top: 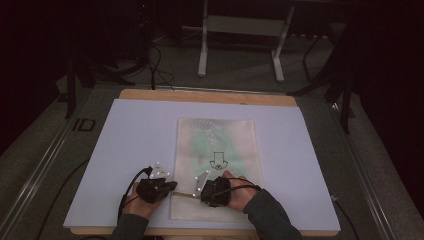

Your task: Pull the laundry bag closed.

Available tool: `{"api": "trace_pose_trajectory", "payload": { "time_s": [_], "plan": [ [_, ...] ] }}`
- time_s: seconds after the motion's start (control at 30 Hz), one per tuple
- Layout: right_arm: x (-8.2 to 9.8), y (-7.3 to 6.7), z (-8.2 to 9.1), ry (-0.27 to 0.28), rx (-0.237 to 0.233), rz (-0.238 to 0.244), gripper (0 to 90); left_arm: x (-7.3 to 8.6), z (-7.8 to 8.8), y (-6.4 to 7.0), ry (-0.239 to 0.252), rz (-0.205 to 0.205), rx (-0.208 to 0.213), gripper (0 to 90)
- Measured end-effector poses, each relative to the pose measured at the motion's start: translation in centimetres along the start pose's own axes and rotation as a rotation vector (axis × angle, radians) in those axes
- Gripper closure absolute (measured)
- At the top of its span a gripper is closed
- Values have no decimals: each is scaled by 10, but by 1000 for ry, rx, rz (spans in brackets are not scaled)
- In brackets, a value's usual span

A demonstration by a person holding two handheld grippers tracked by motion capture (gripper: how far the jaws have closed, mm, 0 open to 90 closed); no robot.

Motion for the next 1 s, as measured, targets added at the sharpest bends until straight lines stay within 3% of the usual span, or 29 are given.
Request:
{"api": "trace_pose_trajectory", "payload": {
  "time_s": [1.0],
  "plan": [
    [6, 3, 6, 5, 3, -7, 822, 0, 0, 0, 0, 3, 0, 894]
  ]
}}
Point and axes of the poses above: each handheld gripper's, and its own axes: z roughly backward along the jaws, x roughly out of its underside, y roughly to its right, the point moved 1 cm from there along -z, roughly forward along the jaws, and after that the axes turned 5 degrees about -z, right-handed, at the moved point
